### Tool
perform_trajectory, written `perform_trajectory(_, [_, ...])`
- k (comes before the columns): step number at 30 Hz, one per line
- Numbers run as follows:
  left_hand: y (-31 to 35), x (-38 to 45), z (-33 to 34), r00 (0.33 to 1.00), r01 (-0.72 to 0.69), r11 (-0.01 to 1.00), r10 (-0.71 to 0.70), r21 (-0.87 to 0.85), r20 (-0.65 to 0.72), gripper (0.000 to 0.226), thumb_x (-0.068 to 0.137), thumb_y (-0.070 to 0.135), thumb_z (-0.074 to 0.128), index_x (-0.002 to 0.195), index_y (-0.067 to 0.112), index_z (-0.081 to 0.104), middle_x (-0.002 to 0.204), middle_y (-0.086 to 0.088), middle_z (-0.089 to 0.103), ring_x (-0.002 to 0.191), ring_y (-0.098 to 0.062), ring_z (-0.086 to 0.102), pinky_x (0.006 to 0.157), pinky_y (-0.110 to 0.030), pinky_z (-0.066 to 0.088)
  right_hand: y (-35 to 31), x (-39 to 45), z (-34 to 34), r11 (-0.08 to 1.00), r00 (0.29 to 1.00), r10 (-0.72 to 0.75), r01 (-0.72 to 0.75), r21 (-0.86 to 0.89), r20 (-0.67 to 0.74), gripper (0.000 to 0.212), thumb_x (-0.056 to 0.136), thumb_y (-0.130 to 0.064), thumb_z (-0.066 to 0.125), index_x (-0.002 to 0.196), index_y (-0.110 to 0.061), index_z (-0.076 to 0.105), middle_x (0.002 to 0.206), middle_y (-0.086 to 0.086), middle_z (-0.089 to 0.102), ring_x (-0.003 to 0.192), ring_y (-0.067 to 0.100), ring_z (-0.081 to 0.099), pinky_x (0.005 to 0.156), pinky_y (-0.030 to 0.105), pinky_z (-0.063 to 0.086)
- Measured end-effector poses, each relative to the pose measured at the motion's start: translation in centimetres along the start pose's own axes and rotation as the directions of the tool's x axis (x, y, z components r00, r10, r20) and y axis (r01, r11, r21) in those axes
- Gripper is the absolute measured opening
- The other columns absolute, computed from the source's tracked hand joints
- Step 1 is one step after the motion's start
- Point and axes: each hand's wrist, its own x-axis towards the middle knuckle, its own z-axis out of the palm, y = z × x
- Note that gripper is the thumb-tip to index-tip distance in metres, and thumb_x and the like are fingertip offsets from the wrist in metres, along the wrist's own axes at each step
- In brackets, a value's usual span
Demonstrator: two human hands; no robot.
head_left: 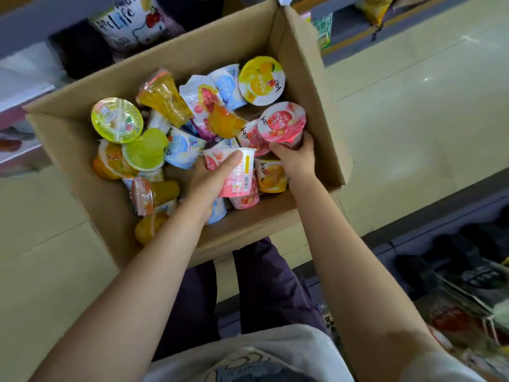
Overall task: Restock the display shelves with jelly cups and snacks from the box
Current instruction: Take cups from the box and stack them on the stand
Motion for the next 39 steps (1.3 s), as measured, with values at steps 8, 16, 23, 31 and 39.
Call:
perform_trajectory(8, [0.2,1.4,0.1,0.997,0.037,0.997,-0.041,-0.063,-0.060,0.016,0.087,0.033,0.075,0.092,0.028,0.061,0.091,0.007,0.073,0.080,-0.007,0.073,0.069,-0.030,0.058,-0.7,1.3,1.6,0.960,0.999,-0.022,0.012,-0.281,-0.035,0.098,0.071,-0.040,0.085,0.149,-0.022,0.030,0.141,0.023,0.035,0.135,0.040,0.031,0.112,0.039,0.032])
perform_trajectory(16, [0.0,2.1,-1.3,0.993,0.085,0.989,-0.094,-0.119,-0.070,0.060,0.068,0.052,0.083,0.115,0.026,0.056,0.110,0.001,0.073,0.099,-0.017,0.072,0.085,-0.043,0.060,-1.1,2.3,1.6,0.967,0.989,-0.133,0.144,-0.212,0.064,0.096,0.062,-0.034,0.094,0.132,-0.007,0.034,0.126,0.005,0.054,0.119,0.021,0.056,0.093,0.026,0.047])
perform_trajectory(23, [-0.1,0.4,-2.9,0.993,0.067,0.991,-0.077,-0.120,-0.088,0.063,0.072,0.049,0.082,0.123,0.022,0.056,0.110,0.001,0.073,0.098,-0.016,0.073,0.078,-0.037,0.061,-1.2,0.8,2.5,0.972,0.981,-0.102,0.133,-0.192,0.166,0.096,0.061,-0.047,0.091,0.139,-0.014,0.045,0.133,-0.003,0.056,0.120,0.013,0.055,0.102,0.029,0.046])
perform_trajectory(31, [1.9,-5.3,-9.0,0.987,-0.149,0.986,0.153,0.076,-0.054,0.065,0.072,0.026,0.088,0.126,0.022,0.052,0.100,0.015,0.064,0.099,0.005,0.064,0.066,-0.008,0.050,-3.4,-9.1,1.8,0.960,0.923,-0.245,0.190,0.204,0.297,0.076,0.070,-0.042,0.088,0.133,-0.014,0.057,0.125,0.008,0.068,0.117,0.025,0.065,0.102,0.052,0.050])
perform_trajectory(39, [3.9,-13.9,-20.9,0.943,-0.315,0.949,0.310,0.025,0.117,0.100,0.031,0.063,0.093,0.119,0.036,0.054,0.114,0.008,0.072,0.104,-0.011,0.069,0.098,-0.043,0.054,-8.2,-26.5,10.7,0.885,0.837,-0.412,0.274,0.377,0.359,0.065,0.073,-0.045,0.079,0.127,-0.013,0.061,0.120,0.010,0.071,0.113,0.028,0.067,0.101,0.050,0.051])
